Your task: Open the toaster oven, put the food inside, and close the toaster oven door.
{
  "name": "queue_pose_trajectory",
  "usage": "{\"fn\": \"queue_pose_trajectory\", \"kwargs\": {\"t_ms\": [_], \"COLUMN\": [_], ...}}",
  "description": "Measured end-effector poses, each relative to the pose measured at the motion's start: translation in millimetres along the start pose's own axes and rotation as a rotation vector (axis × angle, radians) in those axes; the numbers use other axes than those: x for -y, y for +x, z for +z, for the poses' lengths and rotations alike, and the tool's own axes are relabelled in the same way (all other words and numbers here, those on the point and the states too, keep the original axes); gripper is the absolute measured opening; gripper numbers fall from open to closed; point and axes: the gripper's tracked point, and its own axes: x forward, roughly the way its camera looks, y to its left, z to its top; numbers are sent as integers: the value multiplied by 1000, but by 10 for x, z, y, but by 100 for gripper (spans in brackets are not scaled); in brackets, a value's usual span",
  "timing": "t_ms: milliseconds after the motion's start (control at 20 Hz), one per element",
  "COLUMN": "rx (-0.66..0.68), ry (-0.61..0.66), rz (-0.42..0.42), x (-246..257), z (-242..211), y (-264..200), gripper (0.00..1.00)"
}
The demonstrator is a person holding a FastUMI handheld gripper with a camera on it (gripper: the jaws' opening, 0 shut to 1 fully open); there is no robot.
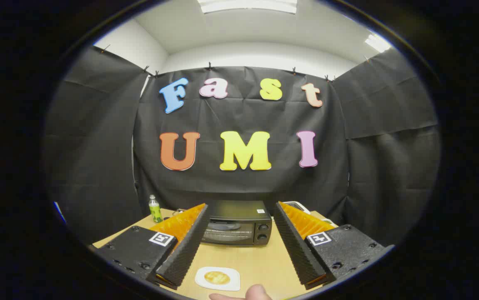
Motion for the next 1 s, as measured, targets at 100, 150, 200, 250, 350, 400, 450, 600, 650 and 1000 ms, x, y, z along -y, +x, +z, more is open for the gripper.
{"fn": "queue_pose_trajectory", "kwargs": {"t_ms": [100, 150, 200, 250, 350, 400, 450, 600, 650, 1000], "rx": [1, 0, -1, 0, 6, 15, 19, 8, 4, 2], "ry": [1, 3, 5, 9, 21, 20, 12, 8, 14, 16], "rz": [-3, -2, -1, 4, 23, 22, 14, 10, 11, 44], "x": [11, 4, -11, -21, -65, -44, -14, 4, -5, -199], "z": [1, -3, -13, -9, 8, 24, 28, -12, -25, 7], "y": [7, 7, 5, 8, -7, -9, -8, 19, 33, 228], "gripper": [100, 100, 100, 100, 100, 100, 100, 100, 100, 100]}}
